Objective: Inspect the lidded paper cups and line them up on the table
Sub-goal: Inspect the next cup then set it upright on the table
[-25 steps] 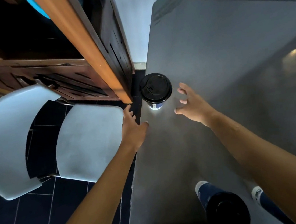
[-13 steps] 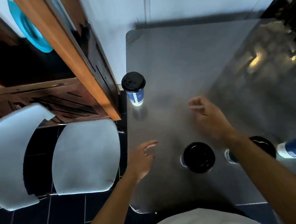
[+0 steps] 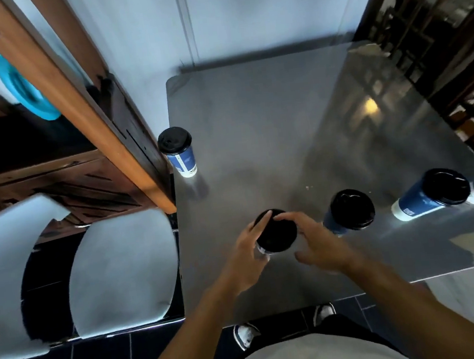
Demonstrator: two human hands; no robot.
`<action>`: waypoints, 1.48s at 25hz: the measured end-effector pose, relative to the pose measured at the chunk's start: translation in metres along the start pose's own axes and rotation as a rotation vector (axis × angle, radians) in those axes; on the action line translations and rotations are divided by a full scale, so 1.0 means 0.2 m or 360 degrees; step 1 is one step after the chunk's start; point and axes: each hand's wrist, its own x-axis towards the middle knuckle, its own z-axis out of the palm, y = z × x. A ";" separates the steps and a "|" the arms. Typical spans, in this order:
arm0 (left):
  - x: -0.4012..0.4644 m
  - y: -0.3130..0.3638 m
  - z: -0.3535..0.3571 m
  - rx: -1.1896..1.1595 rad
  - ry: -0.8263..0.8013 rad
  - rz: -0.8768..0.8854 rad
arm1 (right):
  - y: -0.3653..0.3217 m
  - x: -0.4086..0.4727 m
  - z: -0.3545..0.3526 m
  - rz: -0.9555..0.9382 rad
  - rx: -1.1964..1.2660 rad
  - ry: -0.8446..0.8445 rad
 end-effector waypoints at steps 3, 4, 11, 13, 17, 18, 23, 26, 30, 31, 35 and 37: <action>-0.02 0.10 0.04 -0.0236 0.0176 -0.0130 | 0.02 0.02 0.00 -0.0123 0.0123 0.0073; -0.03 0.12 0.05 -0.0289 0.0223 -0.0162 | 0.02 0.03 -0.01 -0.0136 0.0177 0.0089; -0.09 0.34 0.01 -0.0688 0.0336 -0.0503 | -0.06 0.07 -0.16 0.0242 0.0882 -0.0250; -0.09 0.43 0.02 -0.0910 0.0397 -0.0567 | -0.10 0.07 -0.15 0.0352 0.1104 -0.0252; -0.09 0.50 0.06 -0.1205 0.0330 -0.0593 | -0.14 0.10 -0.12 0.0522 0.1281 -0.0168; -0.08 0.51 0.07 -0.1242 0.0353 -0.0612 | -0.14 0.11 -0.12 0.0568 0.1320 -0.0135; -0.02 0.56 0.14 -0.1442 0.0534 -0.0785 | -0.12 0.14 -0.06 0.0848 0.1548 0.0067; -0.03 0.55 0.13 -0.1460 0.0508 -0.0893 | -0.07 0.14 -0.01 0.0868 0.1541 0.0068; -0.04 0.54 0.13 -0.1492 0.0464 -0.0936 | -0.07 0.12 0.00 0.0892 0.1503 0.0015; -0.04 0.54 0.12 -0.1478 0.0450 -0.0941 | -0.08 0.11 -0.01 0.0888 0.1473 0.0029; -0.07 0.54 0.12 -0.1466 0.0372 -0.0831 | -0.10 0.09 -0.04 0.0759 0.1352 0.0096; -0.10 0.55 0.12 -0.1409 0.0379 -0.0755 | -0.10 0.06 -0.06 0.0544 0.1201 0.0031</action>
